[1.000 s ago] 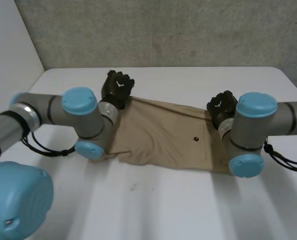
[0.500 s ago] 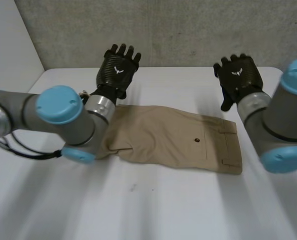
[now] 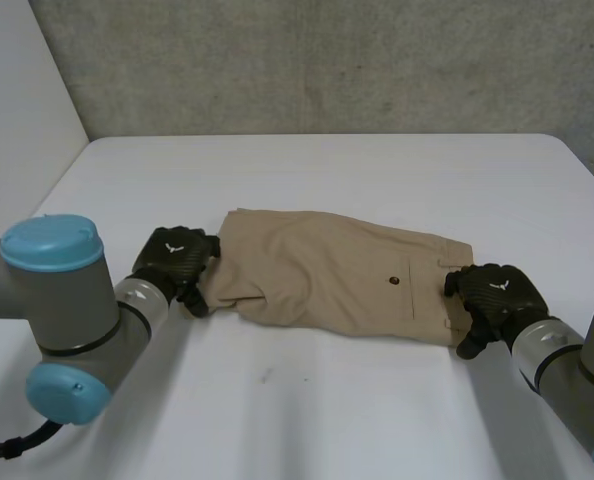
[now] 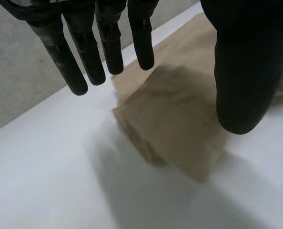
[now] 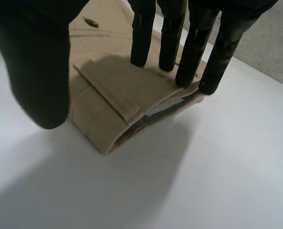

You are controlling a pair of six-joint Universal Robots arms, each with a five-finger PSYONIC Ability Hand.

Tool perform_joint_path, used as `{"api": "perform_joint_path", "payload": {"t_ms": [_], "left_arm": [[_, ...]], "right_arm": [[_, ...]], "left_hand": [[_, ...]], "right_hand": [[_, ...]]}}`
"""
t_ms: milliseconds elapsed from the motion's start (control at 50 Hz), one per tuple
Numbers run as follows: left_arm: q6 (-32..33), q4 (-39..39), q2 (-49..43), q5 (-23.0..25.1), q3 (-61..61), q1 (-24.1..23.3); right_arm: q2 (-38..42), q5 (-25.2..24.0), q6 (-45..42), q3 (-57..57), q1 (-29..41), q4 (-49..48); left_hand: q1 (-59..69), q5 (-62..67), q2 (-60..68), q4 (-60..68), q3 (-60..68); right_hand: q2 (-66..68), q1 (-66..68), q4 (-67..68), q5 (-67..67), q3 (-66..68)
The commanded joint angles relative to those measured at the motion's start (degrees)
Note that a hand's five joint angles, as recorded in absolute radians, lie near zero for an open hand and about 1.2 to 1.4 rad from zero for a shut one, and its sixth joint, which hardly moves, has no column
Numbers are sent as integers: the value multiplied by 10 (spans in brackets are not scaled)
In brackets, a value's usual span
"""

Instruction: Fold the shorts.

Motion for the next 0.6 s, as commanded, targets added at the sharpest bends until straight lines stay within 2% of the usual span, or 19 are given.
{"api": "perform_joint_path", "payload": {"t_ms": [20, 40, 60, 200, 360, 420, 500, 600], "left_arm": [[18, 67, -34, -37, 4, 5], [20, 67, -34, -38, 4, 5], [23, 68, -34, -38, 3, 5], [27, 63, 12, -37, -15, 3], [25, 28, 119, -32, -68, 0], [25, 19, 155, -31, -83, -2], [24, 15, 188, -32, -94, -2], [22, 16, 205, -32, -98, -2]], "right_arm": [[25, 11, -11, -6, -1, -46], [25, 11, -12, -7, -2, -51], [27, 13, -16, -9, -2, -54], [19, 21, -64, -16, -37, -41], [-29, 15, -231, -66, -118, 59], [-30, 15, -270, -97, -120, 90], [-34, 15, -318, -160, -82, 133], [-27, 14, -354, -248, 27, 157]], "left_hand": [[50, 43, 48, 46, 48], [50, 43, 48, 46, 48], [48, 42, 46, 44, 46], [6, 0, 4, 2, 4], [-90, -96, -92, -94, -92], [-100, -106, -102, -104, -102], [-122, -128, -124, -126, -124], [-122, -128, -124, -126, -124]], "right_hand": [[349, 379, 338, 348, 340], [396, 427, 385, 395, 387], [529, 560, 518, 528, 520], [531, 561, 519, 529, 522], [531, 561, 519, 529, 522], [531, 561, 519, 529, 522], [531, 561, 519, 529, 522], [531, 561, 519, 529, 522]]}}
